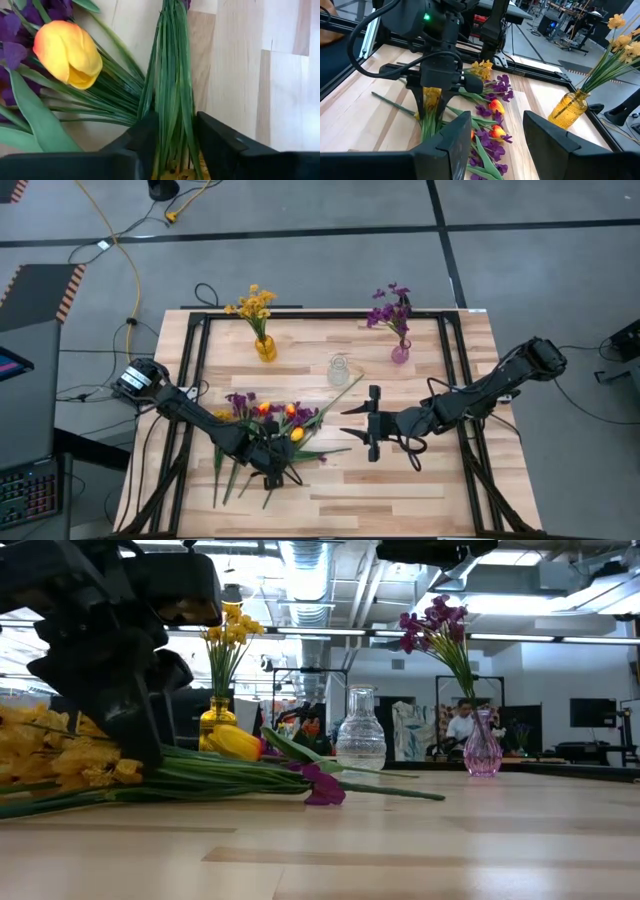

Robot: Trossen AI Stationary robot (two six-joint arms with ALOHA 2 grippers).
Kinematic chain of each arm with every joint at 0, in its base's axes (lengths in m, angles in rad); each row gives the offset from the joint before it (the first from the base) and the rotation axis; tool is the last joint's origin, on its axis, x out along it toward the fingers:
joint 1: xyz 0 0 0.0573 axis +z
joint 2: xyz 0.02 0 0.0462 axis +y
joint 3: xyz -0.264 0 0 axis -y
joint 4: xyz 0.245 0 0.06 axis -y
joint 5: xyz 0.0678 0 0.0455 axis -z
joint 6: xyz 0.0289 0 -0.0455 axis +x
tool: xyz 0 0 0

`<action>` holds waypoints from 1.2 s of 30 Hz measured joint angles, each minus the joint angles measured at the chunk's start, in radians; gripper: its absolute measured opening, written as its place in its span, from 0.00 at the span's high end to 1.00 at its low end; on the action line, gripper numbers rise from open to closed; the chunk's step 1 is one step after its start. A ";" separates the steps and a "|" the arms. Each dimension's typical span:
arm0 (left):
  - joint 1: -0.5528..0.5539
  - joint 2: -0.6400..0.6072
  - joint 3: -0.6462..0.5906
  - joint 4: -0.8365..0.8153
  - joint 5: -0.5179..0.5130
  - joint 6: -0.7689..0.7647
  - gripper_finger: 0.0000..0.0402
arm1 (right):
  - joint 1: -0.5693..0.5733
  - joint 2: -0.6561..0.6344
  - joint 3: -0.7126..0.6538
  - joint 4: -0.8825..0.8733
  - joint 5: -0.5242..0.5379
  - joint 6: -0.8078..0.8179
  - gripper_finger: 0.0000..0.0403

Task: Sort flowers into vase by color
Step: Put the yellow flowers into the yellow vase

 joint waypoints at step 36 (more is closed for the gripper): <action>0.055 -0.003 0.424 -0.404 -0.010 0.306 0.98 | 0.002 0.000 0.000 -0.005 -0.134 0.117 0.49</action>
